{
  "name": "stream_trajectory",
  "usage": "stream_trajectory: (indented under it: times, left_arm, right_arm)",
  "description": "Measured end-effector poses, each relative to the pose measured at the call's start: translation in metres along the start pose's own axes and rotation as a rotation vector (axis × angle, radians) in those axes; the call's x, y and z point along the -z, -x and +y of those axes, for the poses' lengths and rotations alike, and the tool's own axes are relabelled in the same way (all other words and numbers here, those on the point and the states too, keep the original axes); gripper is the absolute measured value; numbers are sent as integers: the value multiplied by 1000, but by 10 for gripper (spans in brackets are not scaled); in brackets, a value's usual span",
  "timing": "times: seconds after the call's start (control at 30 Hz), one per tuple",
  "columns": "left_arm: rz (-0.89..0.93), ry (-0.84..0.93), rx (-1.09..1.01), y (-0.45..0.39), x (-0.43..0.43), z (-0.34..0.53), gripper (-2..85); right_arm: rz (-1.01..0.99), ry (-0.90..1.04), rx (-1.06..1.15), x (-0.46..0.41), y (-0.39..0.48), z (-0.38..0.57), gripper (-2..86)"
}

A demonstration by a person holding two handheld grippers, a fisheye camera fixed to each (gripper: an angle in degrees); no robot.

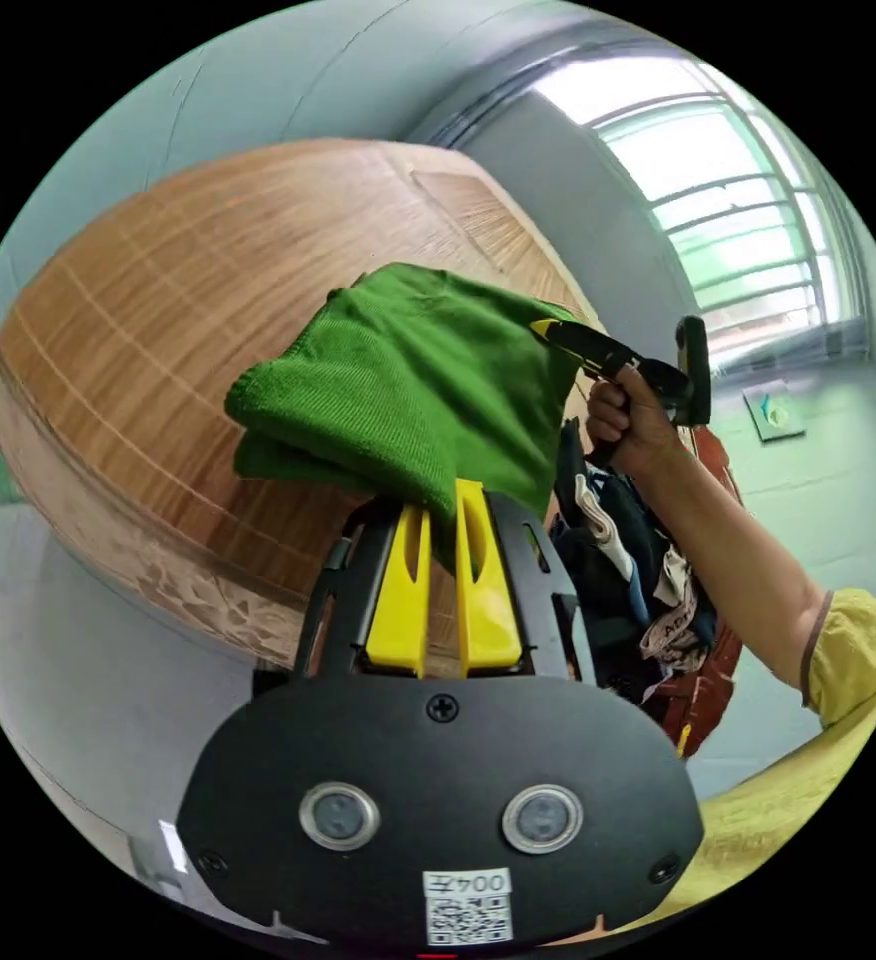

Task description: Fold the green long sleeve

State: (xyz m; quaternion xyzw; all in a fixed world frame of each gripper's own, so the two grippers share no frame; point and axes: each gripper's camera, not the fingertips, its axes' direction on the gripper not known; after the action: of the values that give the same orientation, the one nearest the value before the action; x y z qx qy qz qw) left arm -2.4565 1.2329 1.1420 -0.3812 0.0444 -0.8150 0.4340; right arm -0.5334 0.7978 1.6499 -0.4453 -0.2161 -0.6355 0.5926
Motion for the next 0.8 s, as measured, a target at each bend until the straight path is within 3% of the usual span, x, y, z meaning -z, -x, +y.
stream_trajectory:
  times: [0.13, 0.27, 0.43, 0.6, 0.7, 0.8]
  left_arm:
    - [95, 103, 215, 47, -47, 6, 50]
    - [118, 123, 257, 48, -39, 7, 36]
    - [42, 185, 241, 32, 0, 4, 12]
    - [-133, 51, -72, -42, 49, -18, 4]
    - [-211, 95, -209, -65, 24, -52, 2]
    - [-401, 180, -325, -80, -14, -73, 1]
  right_arm:
    - [39, 213, -103, -97, -55, 14, 62]
    - [-74, 184, -240, -108, -91, 33, 87]
    - [-19, 104, -312, -71, -93, 55, 99]
    - [-28, 49, -240, -40, -34, 113, 81]
    - [-8, 117, -132, -60, 25, 149, 66]
    - [94, 217, -59, -95, 66, 170, 52]
